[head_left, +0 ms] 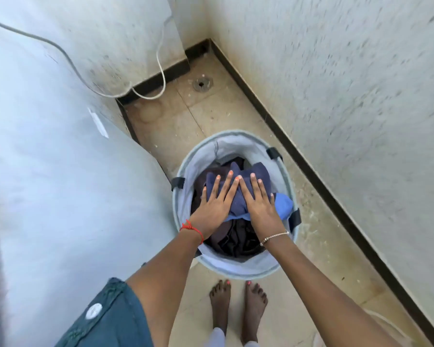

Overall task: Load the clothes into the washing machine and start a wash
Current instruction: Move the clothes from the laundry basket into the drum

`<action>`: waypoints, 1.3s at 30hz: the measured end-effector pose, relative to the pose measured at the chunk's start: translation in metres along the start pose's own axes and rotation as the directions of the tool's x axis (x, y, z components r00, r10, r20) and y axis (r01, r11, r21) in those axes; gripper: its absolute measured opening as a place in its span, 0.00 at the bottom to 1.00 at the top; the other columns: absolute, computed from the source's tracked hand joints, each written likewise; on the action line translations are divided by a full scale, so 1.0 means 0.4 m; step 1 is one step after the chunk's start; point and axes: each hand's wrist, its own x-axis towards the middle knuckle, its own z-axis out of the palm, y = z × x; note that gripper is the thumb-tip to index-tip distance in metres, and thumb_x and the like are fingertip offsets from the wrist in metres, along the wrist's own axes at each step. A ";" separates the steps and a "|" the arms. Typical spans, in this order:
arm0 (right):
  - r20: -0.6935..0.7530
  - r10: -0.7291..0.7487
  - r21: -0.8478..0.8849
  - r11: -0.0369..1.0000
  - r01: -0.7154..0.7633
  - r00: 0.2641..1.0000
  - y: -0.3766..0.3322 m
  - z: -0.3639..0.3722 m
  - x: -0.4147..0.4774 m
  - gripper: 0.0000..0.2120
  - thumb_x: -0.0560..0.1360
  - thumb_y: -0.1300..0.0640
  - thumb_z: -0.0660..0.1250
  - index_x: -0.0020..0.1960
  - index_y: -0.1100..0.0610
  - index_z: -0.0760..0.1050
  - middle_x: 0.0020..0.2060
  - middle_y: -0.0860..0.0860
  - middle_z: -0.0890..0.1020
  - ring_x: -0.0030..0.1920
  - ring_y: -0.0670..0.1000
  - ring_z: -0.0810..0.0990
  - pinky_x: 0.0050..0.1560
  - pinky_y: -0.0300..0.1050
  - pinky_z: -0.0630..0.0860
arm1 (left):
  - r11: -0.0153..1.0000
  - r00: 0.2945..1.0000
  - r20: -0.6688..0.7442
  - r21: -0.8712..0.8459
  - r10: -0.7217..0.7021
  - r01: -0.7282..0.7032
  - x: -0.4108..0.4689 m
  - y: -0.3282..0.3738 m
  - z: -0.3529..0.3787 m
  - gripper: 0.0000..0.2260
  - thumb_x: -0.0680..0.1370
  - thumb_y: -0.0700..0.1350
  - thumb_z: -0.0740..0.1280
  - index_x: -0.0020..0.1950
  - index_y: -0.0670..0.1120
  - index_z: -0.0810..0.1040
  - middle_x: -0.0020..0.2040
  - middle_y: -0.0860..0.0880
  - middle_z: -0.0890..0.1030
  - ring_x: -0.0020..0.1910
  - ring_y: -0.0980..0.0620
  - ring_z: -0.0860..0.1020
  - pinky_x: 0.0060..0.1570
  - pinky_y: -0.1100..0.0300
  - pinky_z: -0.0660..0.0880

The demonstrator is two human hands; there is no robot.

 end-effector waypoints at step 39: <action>-0.613 -0.638 -0.271 0.724 0.634 0.466 -1.274 -1.047 -0.662 0.33 0.74 0.73 0.50 0.76 0.53 0.51 0.75 0.59 0.55 0.74 0.58 0.55 0.68 0.48 0.59 | 0.995 0.567 -0.820 -0.103 -0.079 -0.010 -1.037 -0.366 -1.417 0.33 0.78 0.33 0.58 0.77 0.45 0.44 0.78 0.48 0.41 0.76 0.43 0.48 0.70 0.41 0.61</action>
